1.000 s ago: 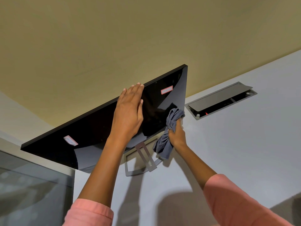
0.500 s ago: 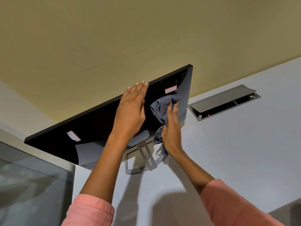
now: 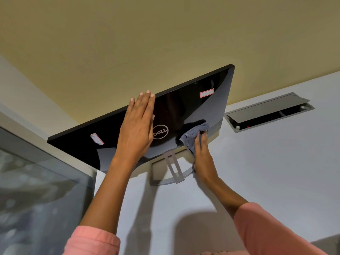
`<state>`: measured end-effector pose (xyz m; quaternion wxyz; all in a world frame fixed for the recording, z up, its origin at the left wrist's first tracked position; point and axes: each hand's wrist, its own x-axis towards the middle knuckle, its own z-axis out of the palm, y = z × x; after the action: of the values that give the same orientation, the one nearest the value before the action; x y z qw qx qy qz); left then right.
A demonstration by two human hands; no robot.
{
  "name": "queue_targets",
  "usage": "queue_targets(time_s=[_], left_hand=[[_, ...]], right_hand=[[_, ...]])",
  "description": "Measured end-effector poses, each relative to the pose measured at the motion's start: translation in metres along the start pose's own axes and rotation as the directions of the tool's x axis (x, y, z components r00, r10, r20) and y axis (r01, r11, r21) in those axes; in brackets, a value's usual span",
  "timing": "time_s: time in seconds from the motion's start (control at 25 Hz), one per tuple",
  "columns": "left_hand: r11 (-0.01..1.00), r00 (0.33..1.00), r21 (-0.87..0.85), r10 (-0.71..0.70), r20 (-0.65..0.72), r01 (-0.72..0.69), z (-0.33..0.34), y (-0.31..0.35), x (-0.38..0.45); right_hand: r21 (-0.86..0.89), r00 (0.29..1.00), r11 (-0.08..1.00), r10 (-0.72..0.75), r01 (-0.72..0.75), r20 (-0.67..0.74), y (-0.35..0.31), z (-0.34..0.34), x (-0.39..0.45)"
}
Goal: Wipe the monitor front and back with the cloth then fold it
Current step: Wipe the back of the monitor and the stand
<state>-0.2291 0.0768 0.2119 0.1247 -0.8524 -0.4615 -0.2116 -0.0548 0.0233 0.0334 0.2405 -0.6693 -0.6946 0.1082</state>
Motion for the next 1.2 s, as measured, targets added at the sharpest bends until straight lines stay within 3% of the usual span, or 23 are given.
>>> queue_targets(time_s=[0.08, 0.2, 0.32, 0.52, 0.68, 0.76, 0.88, 0.96, 1.08, 1.2], left_hand=[[1.000, 1.000, -0.013, -0.011, -0.013, 0.011, -0.001, 0.000, -0.001], [0.999, 0.999, -0.029, -0.018, -0.028, 0.017, -0.001, 0.000, 0.001], [0.997, 0.998, -0.059, -0.044, -0.038, 0.041, -0.001, 0.001, 0.002], [0.992, 0.996, -0.112, -0.067, -0.051, 0.061, -0.002, 0.002, 0.002], [0.989, 0.998, -0.137, -0.056, -0.016, 0.053, -0.004, -0.001, 0.002], [0.993, 0.998, -0.108, -0.059, -0.018, 0.057, -0.004, -0.003, -0.001], [0.995, 0.994, -0.050, -0.095, -0.050, 0.092, -0.004, -0.007, -0.011], [0.990, 0.988, -0.047, -0.138, -0.066, 0.135, -0.006, -0.009, -0.017], [0.982, 0.979, -0.044, -0.188, -0.081, 0.185, -0.009, -0.012, -0.026], [0.979, 0.977, -0.050, -0.201, -0.076, 0.198, -0.014, -0.016, -0.031]], right_hand=[[-0.132, 1.000, 0.991, -0.006, 0.008, 0.012, -0.005, 0.005, 0.001], [-0.327, 0.971, 0.916, -0.238, 0.234, 0.029, -0.014, 0.002, 0.012], [-0.419, 0.902, 0.837, -0.423, 0.352, -0.087, -0.017, -0.008, 0.027], [-0.227, 0.884, 0.960, -0.246, 0.165, -0.397, -0.014, -0.042, 0.055], [-0.075, 0.903, 0.996, 0.006, -0.043, -0.429, -0.001, -0.035, 0.046], [-0.075, 0.920, 0.996, 0.010, -0.043, -0.392, 0.003, -0.022, 0.037], [-0.418, 0.923, 0.885, -0.315, 0.203, -0.219, 0.012, -0.006, 0.023], [-0.550, 0.838, 0.713, -0.545, 0.435, -0.043, 0.017, -0.001, 0.019], [-0.638, 0.721, 0.535, -0.692, 0.554, 0.045, 0.005, -0.005, 0.028], [-0.662, 0.653, 0.476, -0.757, 0.579, 0.027, -0.019, -0.015, 0.043]])
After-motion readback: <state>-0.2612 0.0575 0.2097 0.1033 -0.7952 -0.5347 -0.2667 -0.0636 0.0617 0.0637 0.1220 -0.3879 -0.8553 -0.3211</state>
